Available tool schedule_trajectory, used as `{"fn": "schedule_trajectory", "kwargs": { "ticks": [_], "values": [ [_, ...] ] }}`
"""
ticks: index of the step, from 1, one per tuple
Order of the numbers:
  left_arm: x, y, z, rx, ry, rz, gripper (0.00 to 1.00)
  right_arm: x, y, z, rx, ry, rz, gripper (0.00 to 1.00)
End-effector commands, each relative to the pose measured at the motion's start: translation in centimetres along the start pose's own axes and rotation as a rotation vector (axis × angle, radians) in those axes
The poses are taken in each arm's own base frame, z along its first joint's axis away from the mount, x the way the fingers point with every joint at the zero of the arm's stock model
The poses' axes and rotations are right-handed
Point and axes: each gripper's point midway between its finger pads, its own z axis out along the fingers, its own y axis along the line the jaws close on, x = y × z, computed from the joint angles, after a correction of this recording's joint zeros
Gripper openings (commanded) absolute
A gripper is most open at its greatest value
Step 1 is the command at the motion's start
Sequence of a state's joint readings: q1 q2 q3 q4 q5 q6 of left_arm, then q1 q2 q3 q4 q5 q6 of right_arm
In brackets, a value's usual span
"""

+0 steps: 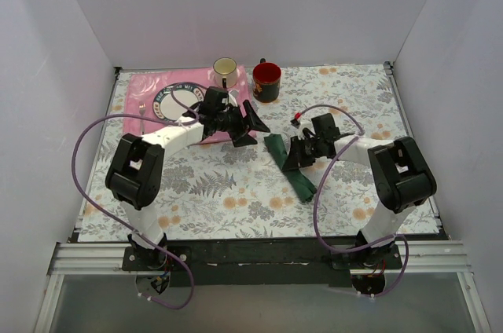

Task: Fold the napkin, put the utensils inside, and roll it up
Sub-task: Roll the napkin with the utensil

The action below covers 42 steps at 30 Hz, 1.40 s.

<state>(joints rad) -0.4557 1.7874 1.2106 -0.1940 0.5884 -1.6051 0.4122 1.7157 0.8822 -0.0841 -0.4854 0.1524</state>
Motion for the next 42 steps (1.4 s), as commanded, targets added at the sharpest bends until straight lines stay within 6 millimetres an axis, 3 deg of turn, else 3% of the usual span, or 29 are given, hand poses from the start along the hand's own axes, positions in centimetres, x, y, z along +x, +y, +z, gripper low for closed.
{"fn": "schedule_trajectory", "kwargs": {
  "ticks": [1, 2, 8, 12, 21, 29, 32, 34, 40, 42],
  "values": [
    [1.0, -3.8, 1.5, 0.107, 0.057, 0.042, 0.68, 1.0, 2.7, -0.6, -0.304, -0.015, 0.106, 0.01],
    [1.3, -4.3, 1.9, 0.117, 0.069, 0.045, 0.68, 1.9, 2.5, -0.5, -0.320, -0.002, 0.135, 0.01],
    [2.6, -5.9, 5.1, 0.176, 0.138, 0.041, 0.67, 2.4, 1.6, -1.4, -0.413, -0.047, 0.224, 0.01],
    [3.4, -5.9, 7.1, 0.194, 0.161, 0.055, 0.67, 2.8, 0.8, -1.6, -0.411, -0.055, 0.265, 0.02],
    [4.1, -2.1, 10.2, 0.119, 0.172, 0.061, 0.66, 3.5, -0.4, -1.6, -0.321, -0.046, 0.243, 0.13],
    [4.0, 0.1, 11.3, 0.061, 0.158, 0.072, 0.66, 3.4, -1.7, -2.4, -0.160, -0.032, 0.224, 0.31],
    [3.8, 0.0, 11.1, 0.057, 0.147, 0.080, 0.66, 3.7, -2.1, -3.1, -0.066, 0.008, 0.216, 0.43],
    [3.7, -0.2, 11.1, 0.060, 0.143, 0.089, 0.66, 2.7, -2.2, -3.7, -0.019, 0.005, 0.189, 0.48],
    [3.7, -0.4, 10.9, 0.048, 0.150, 0.094, 0.66, 2.0, -2.3, -5.6, 0.133, 0.041, 0.113, 0.54],
    [3.7, -0.9, 10.5, 0.057, 0.147, 0.103, 0.66, 2.5, -2.1, -5.8, 0.172, 0.066, 0.096, 0.55]
  ]
}}
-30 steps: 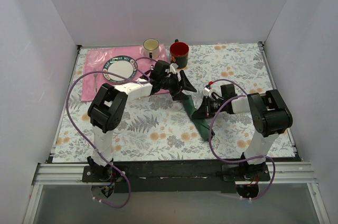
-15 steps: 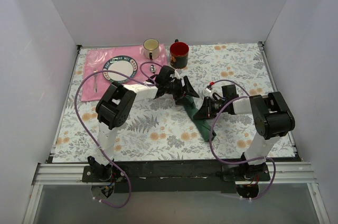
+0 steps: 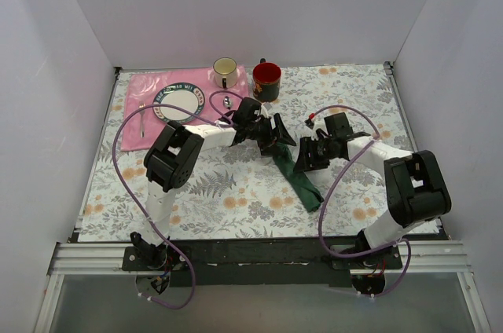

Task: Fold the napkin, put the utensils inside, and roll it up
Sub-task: Roll the napkin with the utensil

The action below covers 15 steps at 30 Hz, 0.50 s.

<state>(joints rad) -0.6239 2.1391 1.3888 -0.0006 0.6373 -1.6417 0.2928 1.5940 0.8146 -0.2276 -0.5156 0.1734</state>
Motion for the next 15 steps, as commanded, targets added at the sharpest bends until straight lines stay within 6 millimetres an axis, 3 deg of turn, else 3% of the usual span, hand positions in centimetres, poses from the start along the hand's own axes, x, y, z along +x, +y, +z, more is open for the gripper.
{"fn": "schedule_trajectory", "kwargs": {
  "ticks": [1, 7, 15],
  "values": [
    [-0.8, -1.3, -0.8, -0.001, -0.028, 0.041, 0.66, 0.5, -0.4, -2.0, 0.150, 0.035, -0.070, 0.55],
    [-1.0, -3.9, -2.3, 0.038, -0.043, 0.069, 0.66, 2.3, 0.7, -2.8, 0.197, 0.033, -0.081, 0.56],
    [-1.2, -6.3, -4.0, 0.054, -0.063, 0.108, 0.69, 5.1, -0.3, -2.9, 0.258, 0.015, -0.009, 0.54]
  ]
}}
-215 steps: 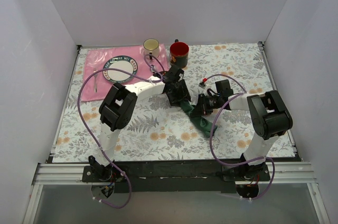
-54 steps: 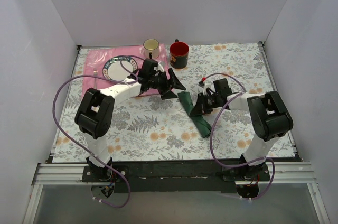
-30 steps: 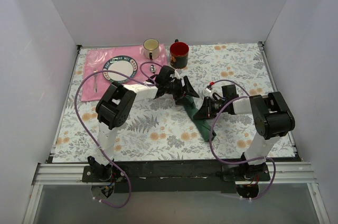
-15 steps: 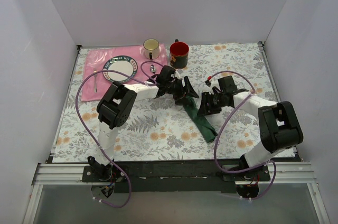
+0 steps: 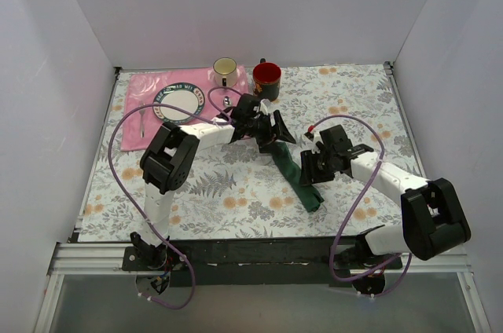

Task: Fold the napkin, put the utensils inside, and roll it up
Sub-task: Roll the napkin with the utensil

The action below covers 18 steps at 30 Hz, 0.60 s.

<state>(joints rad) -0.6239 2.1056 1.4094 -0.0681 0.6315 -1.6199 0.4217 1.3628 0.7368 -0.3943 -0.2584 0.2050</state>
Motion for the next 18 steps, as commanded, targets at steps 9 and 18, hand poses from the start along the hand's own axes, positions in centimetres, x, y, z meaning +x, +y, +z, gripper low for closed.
{"fn": "schedule_trajectory", "kwargs": {
  "ticks": [9, 18],
  "values": [
    [-1.7, -4.4, -2.1, 0.048, -0.050, 0.089, 0.70, 2.2, -0.9, 0.0, 0.082, -0.005, 0.072, 0.44],
    [-2.2, -2.5, -0.9, -0.005, -0.045, 0.099, 0.70, 1.1, 0.4, -1.9, 0.049, -0.091, 0.085, 0.52]
  ]
}}
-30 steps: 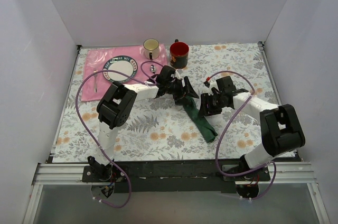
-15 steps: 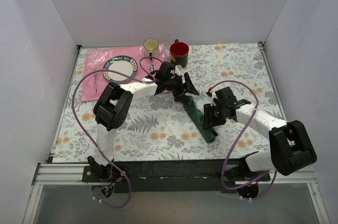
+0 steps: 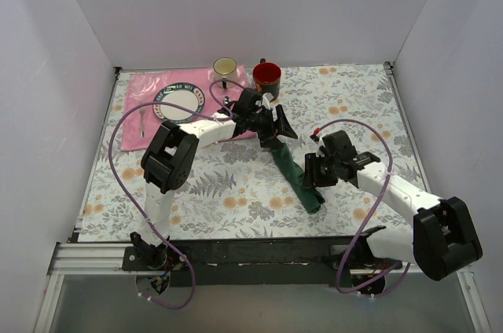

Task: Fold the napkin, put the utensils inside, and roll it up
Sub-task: Roll the napkin with the utensil

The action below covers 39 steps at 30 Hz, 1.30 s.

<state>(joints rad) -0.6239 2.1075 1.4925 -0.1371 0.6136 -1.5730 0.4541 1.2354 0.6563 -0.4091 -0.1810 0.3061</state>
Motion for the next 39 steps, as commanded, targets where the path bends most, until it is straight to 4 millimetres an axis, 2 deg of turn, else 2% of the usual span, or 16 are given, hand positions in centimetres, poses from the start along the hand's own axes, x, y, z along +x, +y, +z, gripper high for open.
{"fn": "schedule_trajectory", "kwargs": {
  "ticks": [1, 3, 9, 14, 17, 21, 26, 29, 32, 33, 35, 36, 37, 38, 39],
  "values": [
    [-1.1, -1.0, -0.6, -0.002, -0.025, 0.046, 0.70, -0.5, 0.4, -0.8, -0.006, -0.054, 0.026, 0.52],
    [-1.1, -1.0, -0.8, -0.005, -0.027, 0.052, 0.70, 0.0, 0.1, -0.6, 0.002, -0.041, 0.041, 0.51],
    [-1.1, -1.9, -1.6, -0.002, -0.033, 0.074, 0.70, 2.0, -0.6, -0.2, 0.023, -0.014, 0.092, 0.38],
    [-1.1, -2.9, -2.3, 0.015, -0.033, 0.083, 0.70, 2.2, -0.8, -0.7, 0.037, -0.023, 0.099, 0.37],
    [-0.9, -3.6, -2.7, 0.030, -0.027, 0.086, 0.70, 1.9, -0.6, -1.1, 0.026, -0.035, 0.086, 0.38],
    [-0.5, -4.1, -3.5, 0.037, -0.025, 0.091, 0.70, 1.5, -0.5, -1.9, 0.029, -0.059, 0.066, 0.46],
    [0.5, -4.4, -4.2, 0.053, -0.008, 0.096, 0.70, 1.5, -0.4, -2.4, 0.024, -0.078, 0.057, 0.50],
    [1.0, -4.8, -4.7, 0.067, -0.002, 0.119, 0.70, 0.2, -0.1, -3.5, 0.019, -0.144, 0.025, 0.51],
    [2.0, -5.3, -5.4, 0.088, -0.009, 0.175, 0.70, -2.8, 1.5, -5.8, -0.038, -0.286, -0.063, 0.52],
    [1.9, -7.0, -7.1, 0.116, -0.059, 0.246, 0.70, -4.6, 2.6, -7.7, -0.071, -0.382, -0.117, 0.54],
    [2.8, -7.4, -8.4, 0.137, -0.114, 0.309, 0.73, -6.4, 3.5, -9.9, -0.090, -0.490, -0.150, 0.59],
    [2.7, -9.1, -10.4, 0.162, -0.175, 0.359, 0.74, -7.3, 4.0, -11.7, -0.096, -0.575, -0.161, 0.67],
    [3.0, -9.9, -11.6, 0.180, -0.206, 0.387, 0.76, -8.4, 4.5, -13.2, -0.106, -0.643, -0.157, 0.76],
    [3.1, -10.7, -12.6, 0.199, -0.242, 0.415, 0.78, -9.1, 4.1, -14.4, -0.080, -0.698, -0.134, 0.85],
    [3.4, -11.8, -14.8, 0.211, -0.307, 0.455, 0.79, -9.7, 4.4, -16.1, -0.080, -0.756, -0.128, 0.96]
  ]
}}
